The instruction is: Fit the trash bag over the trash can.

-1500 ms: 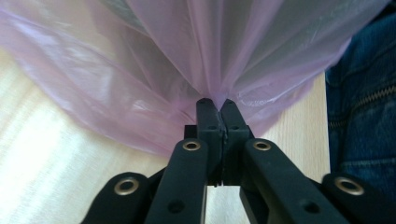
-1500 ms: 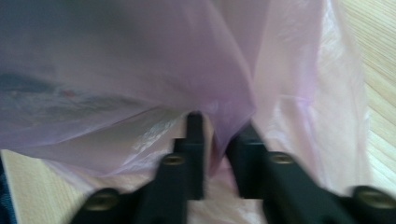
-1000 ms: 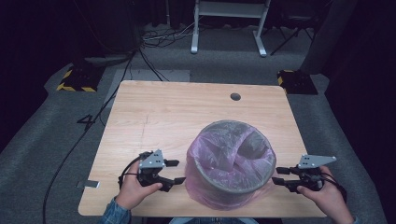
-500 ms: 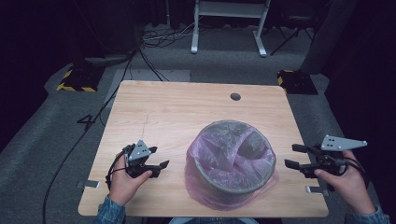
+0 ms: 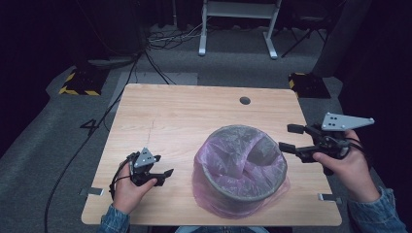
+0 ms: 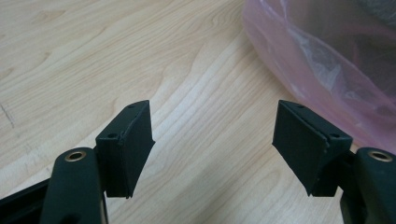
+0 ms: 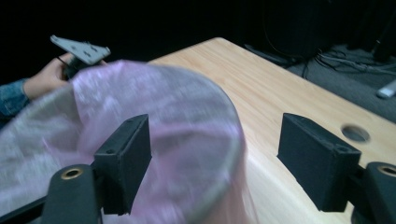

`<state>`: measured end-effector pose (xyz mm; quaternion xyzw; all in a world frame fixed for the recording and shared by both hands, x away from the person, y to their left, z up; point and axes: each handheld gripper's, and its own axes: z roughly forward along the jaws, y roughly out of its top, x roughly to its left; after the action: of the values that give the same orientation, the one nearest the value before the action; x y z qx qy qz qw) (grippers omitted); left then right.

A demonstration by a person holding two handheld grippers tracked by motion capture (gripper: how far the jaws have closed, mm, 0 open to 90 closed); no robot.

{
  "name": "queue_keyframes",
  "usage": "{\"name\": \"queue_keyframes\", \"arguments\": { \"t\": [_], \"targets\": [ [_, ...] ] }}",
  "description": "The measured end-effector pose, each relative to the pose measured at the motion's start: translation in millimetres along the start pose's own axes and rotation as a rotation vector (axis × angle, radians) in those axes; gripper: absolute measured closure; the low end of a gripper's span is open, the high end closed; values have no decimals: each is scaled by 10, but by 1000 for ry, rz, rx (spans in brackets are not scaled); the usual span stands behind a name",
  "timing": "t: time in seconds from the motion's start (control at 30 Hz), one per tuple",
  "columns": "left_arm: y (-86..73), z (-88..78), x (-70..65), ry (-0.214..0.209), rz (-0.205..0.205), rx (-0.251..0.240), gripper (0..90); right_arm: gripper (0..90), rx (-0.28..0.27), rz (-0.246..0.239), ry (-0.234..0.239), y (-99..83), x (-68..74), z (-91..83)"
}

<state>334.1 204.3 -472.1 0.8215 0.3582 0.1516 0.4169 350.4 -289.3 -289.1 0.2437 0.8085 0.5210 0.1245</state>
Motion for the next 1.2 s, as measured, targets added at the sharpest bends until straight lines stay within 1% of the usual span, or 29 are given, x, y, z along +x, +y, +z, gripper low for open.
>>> {"name": "queue_keyframes", "arguments": {
  "t": [0.07,0.17,0.2,0.23,0.4,0.43,0.5,0.57,0.63,0.67,0.73,0.83,1.0,1.03,1.13,1.2],
  "targets": [
    [-26,-5,11,4,2,1,284,246,-7,-18,14,103,47,92],
    [-68,-15,17,14,-14,7,282,230,-17,-36,37,230,118,252],
    [-75,-19,27,17,-9,8,282,230,-18,-39,39,261,142,301],
    [-85,-19,33,20,-14,7,281,231,-21,-38,42,289,170,350],
    [-132,-13,49,23,-33,11,280,243,-16,-54,78,398,310,551],
    [-139,-13,56,24,-28,14,280,246,-15,-57,87,416,337,588],
    [-146,-9,61,22,-27,14,280,250,-13,-55,102,441,386,661],
    [-145,0,51,16,-34,11,279,273,-9,-45,111,443,429,746],
    [-136,8,37,-3,-33,9,279,275,13,-44,130,423,464,842],
    [-129,11,31,-11,-26,8,279,279,24,-44,136,407,481,890],
    [-114,21,6,-19,-23,6,280,319,58,-53,155,373,512,991],
    [-95,35,-19,-31,-15,8,279,340,112,-63,176,317,557,1160],
    [-92,56,-35,-46,-11,13,279,318,171,-58,177,232,567,1379],
    [-90,57,-31,-46,-4,15,279,314,183,-56,176,212,561,1417],
    [-87,65,-31,-50,-9,11,279,297,226,-56,166,153,536,1509],
    [-82,74,-31,-57,-10,15,279,264,278,-73,154,113,520,1565]
  ]
}}
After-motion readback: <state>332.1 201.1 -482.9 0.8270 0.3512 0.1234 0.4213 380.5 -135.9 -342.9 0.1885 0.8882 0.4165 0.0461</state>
